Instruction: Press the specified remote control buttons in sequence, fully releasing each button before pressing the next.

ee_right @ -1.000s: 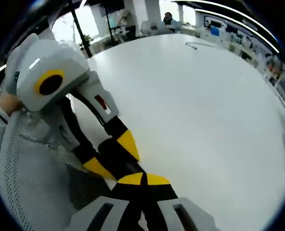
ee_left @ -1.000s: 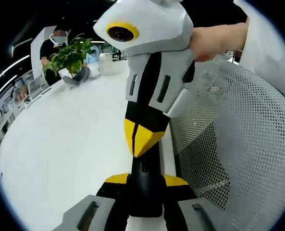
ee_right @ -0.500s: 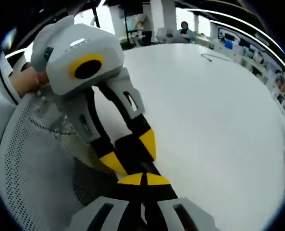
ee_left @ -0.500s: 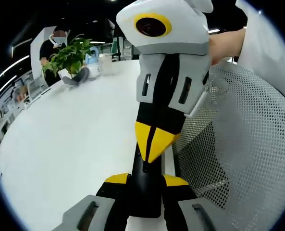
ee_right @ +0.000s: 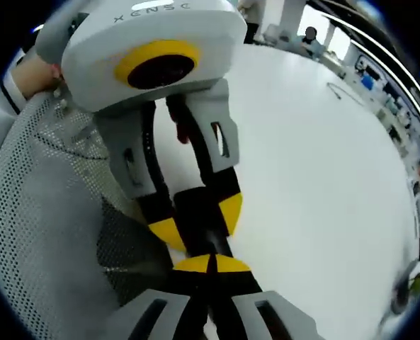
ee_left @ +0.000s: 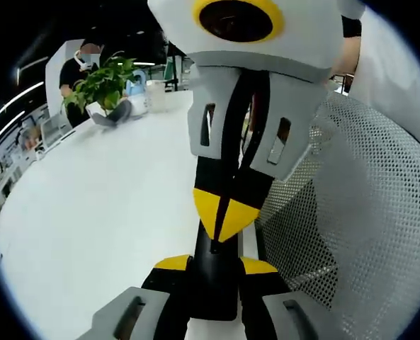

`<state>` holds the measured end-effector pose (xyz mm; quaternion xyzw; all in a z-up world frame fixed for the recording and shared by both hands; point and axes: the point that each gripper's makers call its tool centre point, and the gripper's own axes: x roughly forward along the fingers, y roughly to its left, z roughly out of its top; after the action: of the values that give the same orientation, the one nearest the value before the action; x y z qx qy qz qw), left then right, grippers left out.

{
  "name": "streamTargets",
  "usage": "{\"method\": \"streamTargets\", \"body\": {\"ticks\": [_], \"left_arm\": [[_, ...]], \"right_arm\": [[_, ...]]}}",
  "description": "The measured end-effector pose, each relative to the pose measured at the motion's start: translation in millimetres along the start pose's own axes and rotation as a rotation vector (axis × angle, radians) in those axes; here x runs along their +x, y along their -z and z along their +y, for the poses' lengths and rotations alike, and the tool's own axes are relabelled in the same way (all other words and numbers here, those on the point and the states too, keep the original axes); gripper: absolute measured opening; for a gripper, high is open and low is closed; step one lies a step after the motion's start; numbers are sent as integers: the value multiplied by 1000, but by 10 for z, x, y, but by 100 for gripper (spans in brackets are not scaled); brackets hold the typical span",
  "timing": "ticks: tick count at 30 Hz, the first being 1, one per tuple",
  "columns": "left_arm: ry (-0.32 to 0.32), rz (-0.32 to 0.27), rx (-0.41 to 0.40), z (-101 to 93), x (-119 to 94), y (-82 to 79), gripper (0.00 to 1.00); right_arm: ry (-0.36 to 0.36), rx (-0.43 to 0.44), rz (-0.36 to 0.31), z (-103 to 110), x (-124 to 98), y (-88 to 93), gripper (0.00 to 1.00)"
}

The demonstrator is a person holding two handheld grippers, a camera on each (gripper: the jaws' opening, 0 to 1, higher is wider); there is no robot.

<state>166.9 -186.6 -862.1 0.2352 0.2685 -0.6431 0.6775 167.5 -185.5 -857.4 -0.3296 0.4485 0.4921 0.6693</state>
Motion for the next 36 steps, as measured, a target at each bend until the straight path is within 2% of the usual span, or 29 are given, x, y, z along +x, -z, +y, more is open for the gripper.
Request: {"method": "streamTargets", "body": {"ticks": [5,12,21,25,28,32,36], "left_arm": [[-1,0,1,-3,2,-3,25],[-1,1,2,-3,4,-2,25],[-3,-1,2,-3,5,-1,25],[-3,-1,2,-4,2,-2,25],[-3,-1,3,-6,1,1,25],[-3,0,4,-8,-1,-1,25],[-3,0,4,-10,-1,-1,25]], "right_arm": [[-23,74,-62,5,-15,14,0],[24,94,-168,23,-31,15,0],[18,133,-222,1,-37,1,0],[-2,137,-221,6,-41,-14,0],[60,60,-197,-39,-44,-21,0],[11,71,-213,54,-33,-100,0],[14,27,-188,41,-1,-108,0]]}}
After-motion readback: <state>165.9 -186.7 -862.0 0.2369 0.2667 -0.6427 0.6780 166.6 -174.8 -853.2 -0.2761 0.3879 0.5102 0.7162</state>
